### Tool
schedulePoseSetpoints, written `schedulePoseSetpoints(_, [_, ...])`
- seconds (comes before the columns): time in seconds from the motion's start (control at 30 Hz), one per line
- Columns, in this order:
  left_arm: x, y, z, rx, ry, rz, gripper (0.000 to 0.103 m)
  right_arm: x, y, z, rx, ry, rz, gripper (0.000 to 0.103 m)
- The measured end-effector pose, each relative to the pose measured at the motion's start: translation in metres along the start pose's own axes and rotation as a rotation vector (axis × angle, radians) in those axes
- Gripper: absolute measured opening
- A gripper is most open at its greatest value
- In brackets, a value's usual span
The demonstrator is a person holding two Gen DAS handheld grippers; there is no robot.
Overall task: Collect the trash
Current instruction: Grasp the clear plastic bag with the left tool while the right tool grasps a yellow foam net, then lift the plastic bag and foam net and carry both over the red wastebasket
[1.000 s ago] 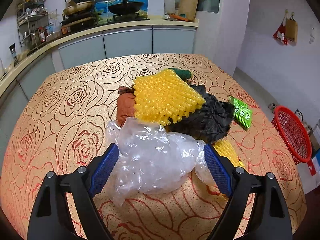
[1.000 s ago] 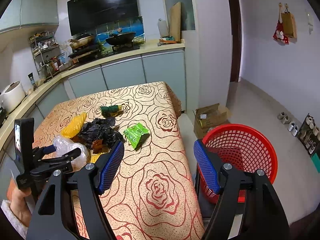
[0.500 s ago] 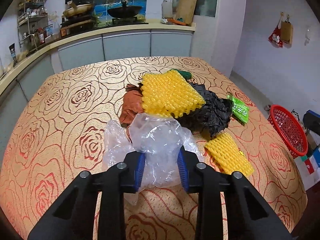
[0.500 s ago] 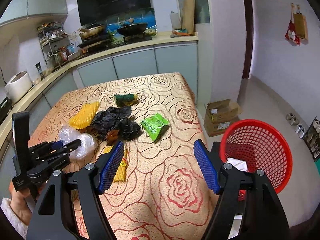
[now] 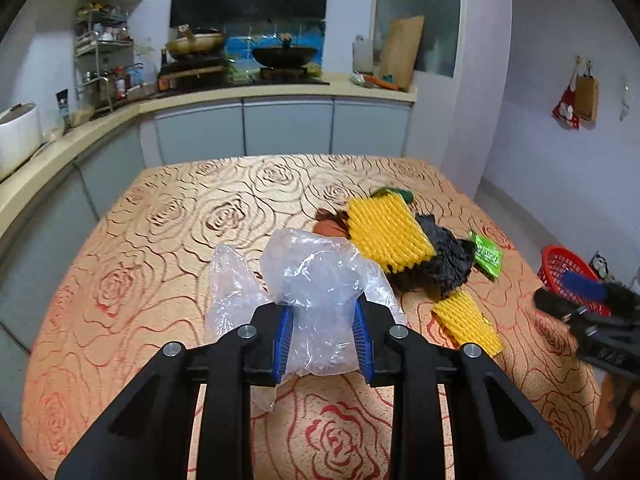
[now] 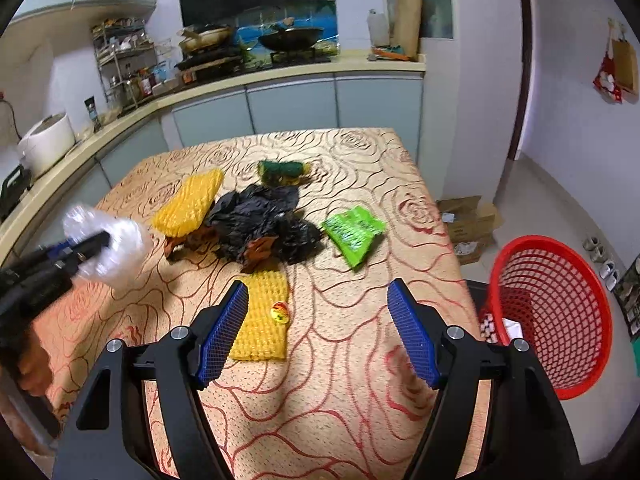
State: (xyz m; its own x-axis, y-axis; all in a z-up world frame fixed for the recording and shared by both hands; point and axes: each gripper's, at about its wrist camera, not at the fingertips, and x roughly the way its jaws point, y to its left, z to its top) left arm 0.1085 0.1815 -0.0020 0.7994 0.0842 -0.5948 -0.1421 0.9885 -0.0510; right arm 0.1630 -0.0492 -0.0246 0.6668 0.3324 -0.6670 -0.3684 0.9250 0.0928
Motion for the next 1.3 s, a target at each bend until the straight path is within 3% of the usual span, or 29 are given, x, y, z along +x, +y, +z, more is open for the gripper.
schedulePoseSetpoints(0.23, [-0.009, 0.01, 0.002, -0.02, -0.02, 0.015, 0.026, 0.033, 0.023, -0.003, -0.047, 0.082, 0.053, 0.07])
schedulePoseSetpoints(0.43, [-0.008, 0.021, 0.002, -0.051, -0.016, 0.021, 0.026, 0.051, 0.036, -0.006, -0.078, 0.109, 0.023, 0.07])
schedulePoseSetpoints(0.63, [-0.009, 0.026, 0.002, -0.065, -0.018, 0.027, 0.026, 0.067, 0.037, -0.01, -0.084, 0.172, 0.027, 0.054])
schedulePoseSetpoints(0.97, [-0.008, 0.029, 0.0, -0.086, -0.012, 0.031, 0.026, 0.065, 0.03, -0.012, -0.07, 0.17, 0.021, 0.026])
schedulePoseSetpoints(1.3, [-0.014, 0.024, 0.001, -0.071, -0.033, 0.039, 0.026, 0.04, 0.023, -0.012, -0.048, 0.127, 0.038, 0.02])
